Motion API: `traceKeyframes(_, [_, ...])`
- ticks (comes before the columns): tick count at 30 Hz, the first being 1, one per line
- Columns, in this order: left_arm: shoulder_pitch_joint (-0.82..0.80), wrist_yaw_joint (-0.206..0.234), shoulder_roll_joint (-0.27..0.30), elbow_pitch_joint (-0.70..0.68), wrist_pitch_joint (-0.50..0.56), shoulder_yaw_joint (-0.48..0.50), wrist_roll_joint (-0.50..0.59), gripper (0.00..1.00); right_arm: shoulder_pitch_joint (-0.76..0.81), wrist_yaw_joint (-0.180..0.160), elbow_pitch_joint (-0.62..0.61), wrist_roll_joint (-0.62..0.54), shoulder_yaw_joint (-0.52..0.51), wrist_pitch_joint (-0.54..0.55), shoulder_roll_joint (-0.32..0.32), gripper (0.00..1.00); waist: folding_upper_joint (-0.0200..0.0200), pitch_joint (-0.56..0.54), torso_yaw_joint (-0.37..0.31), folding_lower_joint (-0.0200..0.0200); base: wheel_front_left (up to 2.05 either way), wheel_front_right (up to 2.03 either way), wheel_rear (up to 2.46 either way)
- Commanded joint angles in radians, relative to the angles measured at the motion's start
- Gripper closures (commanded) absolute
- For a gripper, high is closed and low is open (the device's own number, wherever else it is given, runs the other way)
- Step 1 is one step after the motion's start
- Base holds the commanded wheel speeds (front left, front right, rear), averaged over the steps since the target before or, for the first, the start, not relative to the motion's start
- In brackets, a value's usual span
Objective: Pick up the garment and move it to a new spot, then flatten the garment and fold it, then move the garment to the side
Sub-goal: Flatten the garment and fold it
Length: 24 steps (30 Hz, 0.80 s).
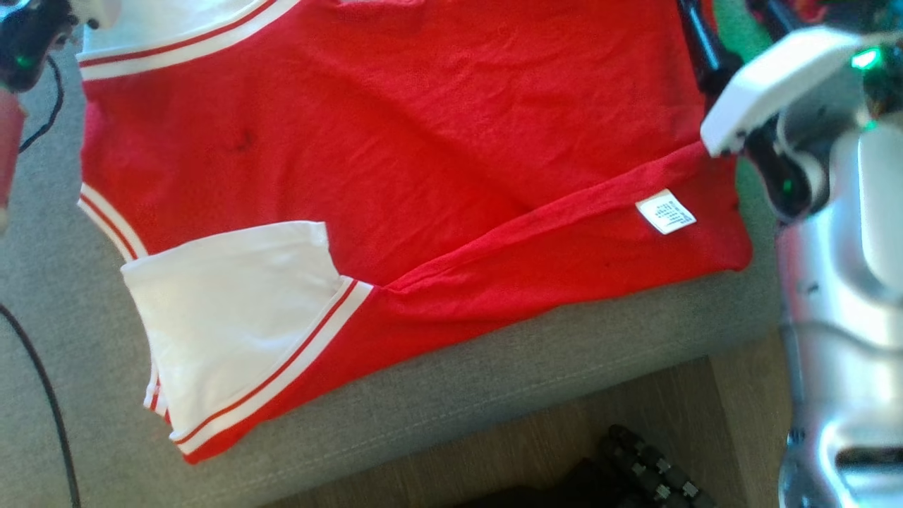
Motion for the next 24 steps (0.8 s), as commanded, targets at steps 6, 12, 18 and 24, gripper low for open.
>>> traceKeyframes(6, [-0.060, -0.006, 0.038, -0.044, -0.006, -0.001, -0.022, 1.00, -0.103, 0.000, 0.103, -0.082, -0.040, 0.007, 0.000, 0.00, 0.0000, 0.008, 0.027, -0.0001, 0.00, 0.00, 0.00])
traceKeyframes(12, [-0.061, -0.007, 0.047, -0.050, -0.009, -0.021, -0.040, 1.00, -0.143, 0.000, 0.174, -0.098, -0.053, -0.013, 0.000, 0.32, 0.0000, 0.009, 0.040, -0.0001, 0.00, 0.00, 0.00])
traceKeyframes(18, [-0.061, -0.007, 0.055, -0.051, -0.014, -0.038, -0.054, 1.00, -0.165, 0.000, 0.205, -0.111, -0.047, -0.051, 0.000, 0.85, 0.0000, 0.010, 0.046, -0.0001, 0.00, 0.00, 0.00])
traceKeyframes(24, [-0.081, -0.007, 0.071, -0.067, -0.091, -0.049, -0.036, 1.00, -0.203, 0.000, 0.220, -0.117, -0.050, -0.096, -0.001, 1.00, 0.0000, 0.010, 0.056, -0.0001, 0.00, 0.00, 0.00])
